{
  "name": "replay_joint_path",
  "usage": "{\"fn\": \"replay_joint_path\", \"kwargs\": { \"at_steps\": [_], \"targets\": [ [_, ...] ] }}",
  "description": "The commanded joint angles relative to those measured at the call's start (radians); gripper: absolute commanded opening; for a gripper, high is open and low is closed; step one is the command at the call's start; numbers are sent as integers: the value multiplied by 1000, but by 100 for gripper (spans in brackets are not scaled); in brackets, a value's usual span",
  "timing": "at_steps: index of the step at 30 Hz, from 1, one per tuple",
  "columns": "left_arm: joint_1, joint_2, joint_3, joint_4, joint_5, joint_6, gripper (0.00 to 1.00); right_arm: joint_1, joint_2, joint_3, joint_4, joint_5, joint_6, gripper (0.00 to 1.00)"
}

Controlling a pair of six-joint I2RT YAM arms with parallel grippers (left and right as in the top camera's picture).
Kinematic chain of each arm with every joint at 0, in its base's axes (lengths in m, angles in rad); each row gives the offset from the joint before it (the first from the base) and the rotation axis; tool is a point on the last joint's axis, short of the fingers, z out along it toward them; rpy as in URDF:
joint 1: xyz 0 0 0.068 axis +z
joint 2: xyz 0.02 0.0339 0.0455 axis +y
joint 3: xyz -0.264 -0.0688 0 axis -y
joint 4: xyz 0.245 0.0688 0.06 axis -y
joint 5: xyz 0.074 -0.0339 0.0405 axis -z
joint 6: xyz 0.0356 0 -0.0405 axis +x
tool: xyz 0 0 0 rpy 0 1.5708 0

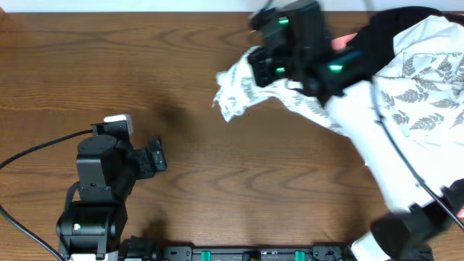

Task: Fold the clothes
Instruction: 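Reach the right gripper into the clothes pile and grasp the fern-print fabric, then pull the fern-print fabric leftward with the right gripper toward the left gripper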

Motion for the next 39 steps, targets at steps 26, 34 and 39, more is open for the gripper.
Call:
{"fn": "replay_joint_path", "kwargs": {
  "at_steps": [26, 34, 39],
  "targets": [
    [4, 0, 16, 1, 10, -6, 98, 154, 147, 8, 246, 149, -3, 60],
    [4, 2, 15, 1, 10, -6, 98, 40, 103, 8, 20, 342, 1, 62],
    [4, 33, 14, 5, 25, -9, 98, -37, 113, -5, -201, 345, 2, 64]
  ]
}}
